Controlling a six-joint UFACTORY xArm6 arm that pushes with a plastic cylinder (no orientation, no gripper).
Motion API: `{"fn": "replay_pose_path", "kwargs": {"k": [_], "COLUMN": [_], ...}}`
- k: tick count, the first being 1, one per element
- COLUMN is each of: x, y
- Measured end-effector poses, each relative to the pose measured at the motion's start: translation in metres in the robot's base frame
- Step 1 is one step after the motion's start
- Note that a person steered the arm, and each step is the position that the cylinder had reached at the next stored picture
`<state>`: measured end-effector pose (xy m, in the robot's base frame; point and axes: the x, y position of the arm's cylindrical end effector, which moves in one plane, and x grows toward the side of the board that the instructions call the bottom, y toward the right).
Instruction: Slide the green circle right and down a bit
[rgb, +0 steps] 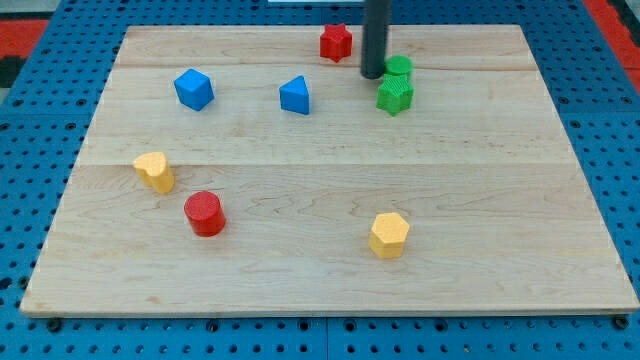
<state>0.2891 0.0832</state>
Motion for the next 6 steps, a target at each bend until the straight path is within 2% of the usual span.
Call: {"fn": "replay_pose_path", "kwargs": {"k": [2, 4, 6], "x": [0.002, -0.021, -0.022], "y": [0.058, 0.060, 0.084]}}
